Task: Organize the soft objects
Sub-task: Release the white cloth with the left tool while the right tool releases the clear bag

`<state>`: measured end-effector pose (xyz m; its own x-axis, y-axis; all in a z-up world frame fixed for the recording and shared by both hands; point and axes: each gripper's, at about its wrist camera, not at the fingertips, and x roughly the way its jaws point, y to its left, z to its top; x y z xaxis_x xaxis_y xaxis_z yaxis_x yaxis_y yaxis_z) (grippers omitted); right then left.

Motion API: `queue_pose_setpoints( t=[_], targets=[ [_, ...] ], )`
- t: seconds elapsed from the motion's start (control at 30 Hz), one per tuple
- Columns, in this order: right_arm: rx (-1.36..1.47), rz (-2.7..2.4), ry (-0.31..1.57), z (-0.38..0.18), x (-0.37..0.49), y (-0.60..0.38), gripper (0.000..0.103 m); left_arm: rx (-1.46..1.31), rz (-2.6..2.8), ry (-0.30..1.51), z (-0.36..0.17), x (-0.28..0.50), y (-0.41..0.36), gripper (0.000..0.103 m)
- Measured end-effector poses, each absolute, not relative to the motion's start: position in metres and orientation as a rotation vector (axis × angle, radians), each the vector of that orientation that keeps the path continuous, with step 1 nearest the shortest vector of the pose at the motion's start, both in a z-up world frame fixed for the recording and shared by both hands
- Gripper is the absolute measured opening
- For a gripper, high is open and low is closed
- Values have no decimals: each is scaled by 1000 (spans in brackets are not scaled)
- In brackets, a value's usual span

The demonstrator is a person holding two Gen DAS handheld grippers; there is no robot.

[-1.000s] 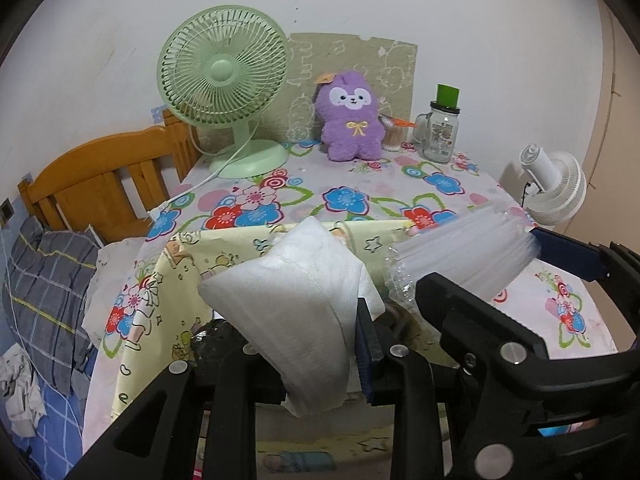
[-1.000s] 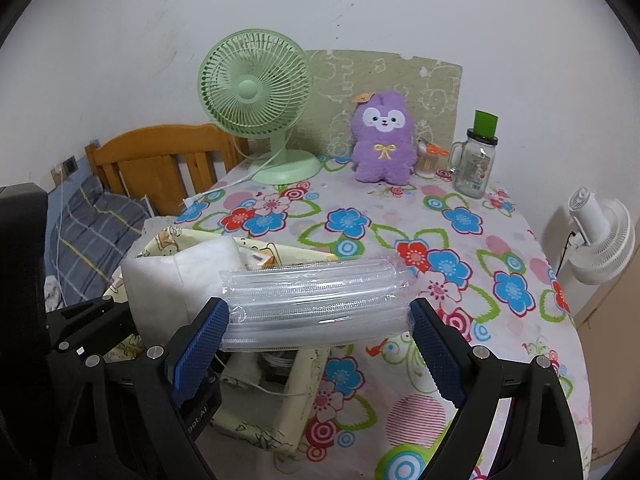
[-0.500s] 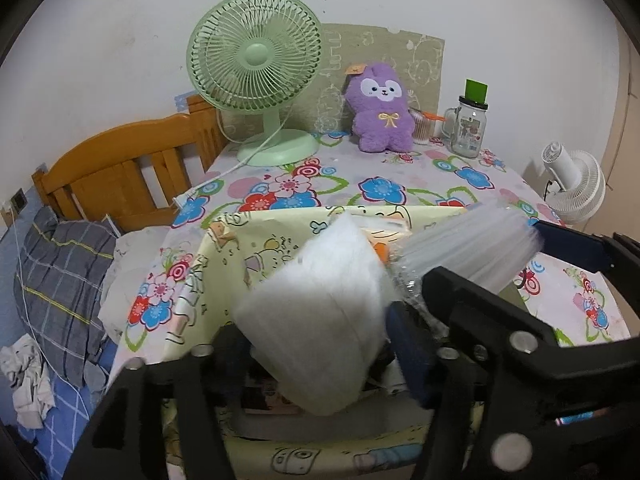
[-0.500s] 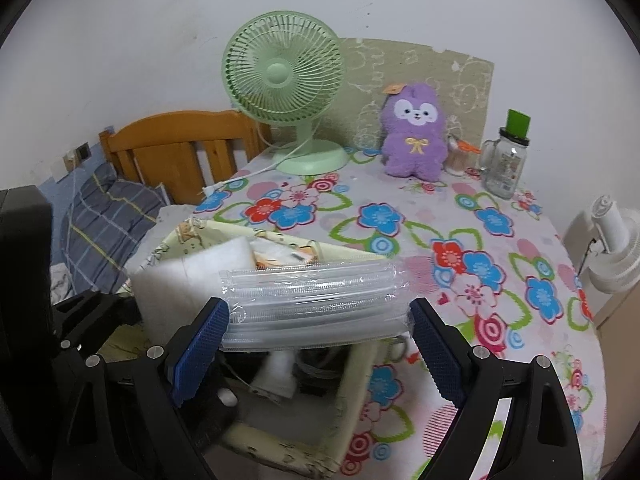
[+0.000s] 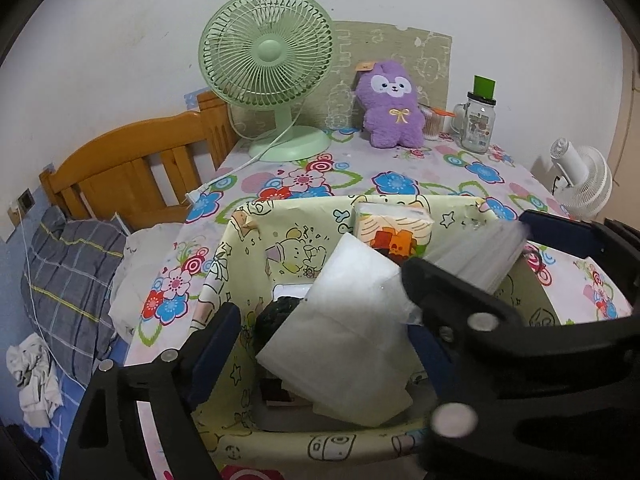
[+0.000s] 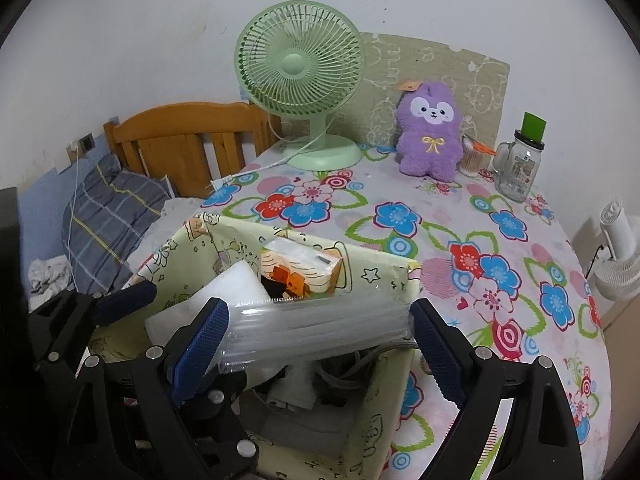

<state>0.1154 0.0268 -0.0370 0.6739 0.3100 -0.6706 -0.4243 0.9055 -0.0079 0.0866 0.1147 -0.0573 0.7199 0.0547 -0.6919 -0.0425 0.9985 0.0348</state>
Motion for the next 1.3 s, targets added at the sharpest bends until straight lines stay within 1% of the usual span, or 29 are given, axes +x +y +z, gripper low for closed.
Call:
queue_pose_setpoints(
  t=[0.1, 0.17, 0.47, 1.3],
  targets=[
    [-163, 422, 733, -40, 116, 29, 98, 14, 51, 766, -58, 85, 115, 89],
    [-161, 430, 735, -41, 115, 30, 100, 10, 47, 766, -58, 85, 115, 92],
    [-150, 428, 704, -41, 107, 23, 103, 7, 30, 757, -56, 80, 108, 93],
    [-120, 382, 709, -31, 87, -22, 103, 43, 18, 735, -47, 65, 70, 93]
  ],
)
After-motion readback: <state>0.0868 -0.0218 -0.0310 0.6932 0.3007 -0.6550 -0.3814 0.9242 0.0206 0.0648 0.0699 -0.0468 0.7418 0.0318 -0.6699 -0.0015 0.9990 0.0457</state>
